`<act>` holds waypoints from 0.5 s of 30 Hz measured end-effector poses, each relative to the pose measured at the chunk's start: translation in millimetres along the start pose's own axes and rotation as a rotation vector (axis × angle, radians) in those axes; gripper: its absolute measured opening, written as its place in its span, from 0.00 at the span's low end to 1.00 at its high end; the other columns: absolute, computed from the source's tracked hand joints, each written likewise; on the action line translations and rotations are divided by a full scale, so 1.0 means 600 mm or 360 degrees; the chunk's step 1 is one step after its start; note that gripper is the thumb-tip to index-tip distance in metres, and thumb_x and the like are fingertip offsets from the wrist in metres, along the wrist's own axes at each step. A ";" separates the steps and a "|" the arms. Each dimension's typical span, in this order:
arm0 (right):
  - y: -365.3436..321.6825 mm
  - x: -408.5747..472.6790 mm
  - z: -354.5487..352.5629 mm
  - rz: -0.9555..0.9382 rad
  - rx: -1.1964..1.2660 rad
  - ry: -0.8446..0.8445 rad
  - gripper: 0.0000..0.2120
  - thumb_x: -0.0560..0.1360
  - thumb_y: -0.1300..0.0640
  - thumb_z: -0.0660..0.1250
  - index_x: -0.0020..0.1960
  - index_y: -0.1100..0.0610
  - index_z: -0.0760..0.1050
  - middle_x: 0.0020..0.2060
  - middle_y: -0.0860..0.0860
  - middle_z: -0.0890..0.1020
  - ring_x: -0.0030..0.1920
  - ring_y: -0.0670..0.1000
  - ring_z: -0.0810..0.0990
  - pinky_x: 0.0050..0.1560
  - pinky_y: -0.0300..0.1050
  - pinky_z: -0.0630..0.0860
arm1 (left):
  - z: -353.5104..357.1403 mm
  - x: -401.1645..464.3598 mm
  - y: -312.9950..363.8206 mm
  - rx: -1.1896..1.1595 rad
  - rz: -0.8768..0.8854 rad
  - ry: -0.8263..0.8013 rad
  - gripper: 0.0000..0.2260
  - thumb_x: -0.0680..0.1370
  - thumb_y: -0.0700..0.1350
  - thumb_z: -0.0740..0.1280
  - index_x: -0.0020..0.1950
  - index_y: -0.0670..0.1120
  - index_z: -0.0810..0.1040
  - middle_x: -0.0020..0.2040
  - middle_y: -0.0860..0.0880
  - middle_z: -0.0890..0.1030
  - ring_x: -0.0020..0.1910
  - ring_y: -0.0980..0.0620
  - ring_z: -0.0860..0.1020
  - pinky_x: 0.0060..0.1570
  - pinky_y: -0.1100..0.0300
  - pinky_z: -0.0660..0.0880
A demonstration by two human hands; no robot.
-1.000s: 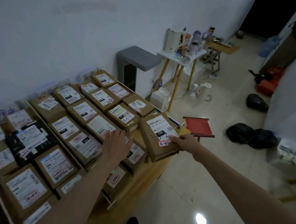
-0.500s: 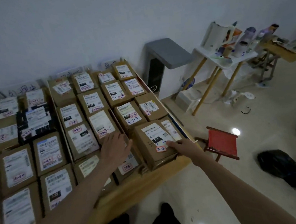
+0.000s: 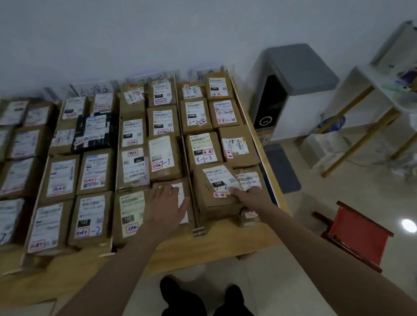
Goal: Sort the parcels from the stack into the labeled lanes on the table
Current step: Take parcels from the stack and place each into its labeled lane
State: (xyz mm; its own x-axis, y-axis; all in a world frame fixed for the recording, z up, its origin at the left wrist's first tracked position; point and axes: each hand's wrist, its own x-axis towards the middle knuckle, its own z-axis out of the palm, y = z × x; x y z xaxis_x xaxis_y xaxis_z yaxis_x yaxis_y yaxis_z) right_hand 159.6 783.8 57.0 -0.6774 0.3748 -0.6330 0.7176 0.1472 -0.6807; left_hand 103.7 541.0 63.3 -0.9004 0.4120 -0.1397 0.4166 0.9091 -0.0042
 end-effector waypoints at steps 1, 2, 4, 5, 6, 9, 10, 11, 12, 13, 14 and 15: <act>-0.004 0.006 0.003 -0.0002 -0.0051 0.0004 0.29 0.75 0.42 0.70 0.63 0.65 0.75 0.56 0.58 0.81 0.56 0.57 0.80 0.58 0.56 0.80 | 0.000 0.001 0.000 -0.0015 -0.0015 -0.0008 0.25 0.82 0.59 0.54 0.68 0.44 0.74 0.66 0.46 0.76 0.69 0.45 0.69 0.72 0.51 0.59; -0.008 0.012 0.006 -0.0007 -0.0109 0.0003 0.30 0.75 0.41 0.69 0.64 0.65 0.74 0.58 0.58 0.80 0.57 0.58 0.80 0.59 0.55 0.79 | -0.001 0.003 0.000 -0.0023 -0.0022 -0.0020 0.25 0.82 0.59 0.53 0.69 0.44 0.74 0.66 0.46 0.75 0.69 0.46 0.68 0.72 0.51 0.59; -0.014 0.023 0.012 -0.0014 -0.0180 -0.0012 0.30 0.76 0.41 0.69 0.66 0.65 0.73 0.59 0.58 0.79 0.59 0.58 0.78 0.61 0.54 0.78 | -0.003 0.008 0.000 -0.0021 -0.0028 -0.0045 0.25 0.82 0.59 0.53 0.70 0.45 0.73 0.68 0.46 0.74 0.70 0.46 0.68 0.73 0.51 0.59; -0.015 0.027 0.014 -0.0021 -0.0203 -0.0019 0.30 0.76 0.42 0.69 0.66 0.65 0.73 0.60 0.59 0.79 0.60 0.58 0.78 0.61 0.54 0.78 | -0.004 0.011 0.000 -0.0022 -0.0033 -0.0052 0.25 0.82 0.59 0.52 0.70 0.45 0.72 0.68 0.47 0.74 0.70 0.47 0.68 0.73 0.51 0.58; -0.016 0.031 0.015 -0.0030 -0.0234 -0.0022 0.29 0.76 0.43 0.69 0.66 0.65 0.73 0.59 0.59 0.80 0.60 0.58 0.78 0.61 0.54 0.78 | -0.004 0.014 0.001 -0.0030 -0.0040 -0.0052 0.25 0.82 0.59 0.52 0.70 0.45 0.72 0.69 0.47 0.73 0.71 0.47 0.67 0.74 0.51 0.58; -0.010 0.039 0.021 -0.0038 -0.0372 -0.0010 0.28 0.76 0.43 0.69 0.63 0.66 0.75 0.58 0.60 0.80 0.58 0.58 0.79 0.58 0.52 0.78 | -0.001 0.021 0.005 -0.0071 -0.0050 -0.0042 0.25 0.82 0.59 0.53 0.71 0.45 0.72 0.68 0.48 0.73 0.70 0.47 0.66 0.73 0.52 0.59; -0.005 0.040 0.023 -0.0035 -0.0421 0.0003 0.28 0.76 0.43 0.69 0.62 0.66 0.75 0.57 0.60 0.80 0.58 0.59 0.79 0.57 0.51 0.78 | 0.001 0.023 0.006 -0.0081 -0.0053 -0.0037 0.24 0.82 0.59 0.53 0.70 0.46 0.72 0.68 0.48 0.73 0.70 0.47 0.66 0.72 0.52 0.60; 0.000 0.041 0.027 -0.0030 -0.0463 0.0017 0.28 0.76 0.43 0.69 0.62 0.66 0.75 0.57 0.60 0.79 0.57 0.58 0.79 0.57 0.51 0.78 | 0.003 0.025 0.007 -0.0091 -0.0057 -0.0035 0.24 0.82 0.58 0.53 0.70 0.46 0.72 0.68 0.49 0.74 0.70 0.47 0.66 0.72 0.52 0.60; 0.005 0.041 0.032 -0.0028 -0.0499 0.0031 0.27 0.76 0.43 0.69 0.62 0.66 0.75 0.57 0.60 0.79 0.57 0.58 0.79 0.56 0.50 0.78 | 0.005 0.027 0.008 -0.0099 -0.0055 -0.0039 0.24 0.82 0.59 0.53 0.70 0.46 0.72 0.67 0.49 0.74 0.70 0.47 0.66 0.71 0.52 0.61; 0.010 0.042 0.037 -0.0031 -0.0535 0.0043 0.27 0.76 0.43 0.69 0.61 0.65 0.74 0.57 0.59 0.79 0.56 0.58 0.79 0.56 0.50 0.79 | 0.006 0.028 0.010 -0.0104 -0.0049 -0.0049 0.24 0.82 0.59 0.54 0.70 0.46 0.72 0.67 0.49 0.74 0.69 0.47 0.67 0.71 0.52 0.60; 0.013 0.042 0.042 -0.0042 -0.0567 0.0052 0.26 0.76 0.43 0.69 0.61 0.64 0.74 0.57 0.59 0.79 0.56 0.58 0.79 0.55 0.49 0.79 | 0.009 0.030 0.012 -0.0110 -0.0042 -0.0060 0.24 0.82 0.59 0.54 0.71 0.46 0.71 0.67 0.49 0.74 0.69 0.47 0.67 0.71 0.52 0.59; 0.015 0.042 0.047 -0.0053 -0.0589 0.0060 0.26 0.76 0.44 0.70 0.61 0.64 0.72 0.57 0.58 0.78 0.57 0.58 0.79 0.53 0.48 0.78 | 0.012 0.030 0.013 -0.0117 -0.0036 -0.0063 0.24 0.82 0.58 0.54 0.71 0.46 0.71 0.68 0.49 0.74 0.69 0.47 0.67 0.71 0.52 0.58</act>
State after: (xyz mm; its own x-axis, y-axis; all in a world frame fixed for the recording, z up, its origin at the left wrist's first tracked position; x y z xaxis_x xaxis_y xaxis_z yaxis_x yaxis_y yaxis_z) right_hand 144.5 768.9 24.3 -0.6999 0.3966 -0.5939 0.7098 0.4783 -0.5171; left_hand 91.5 555.3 53.8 -0.9033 0.3895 -0.1798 0.3842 0.9210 0.0648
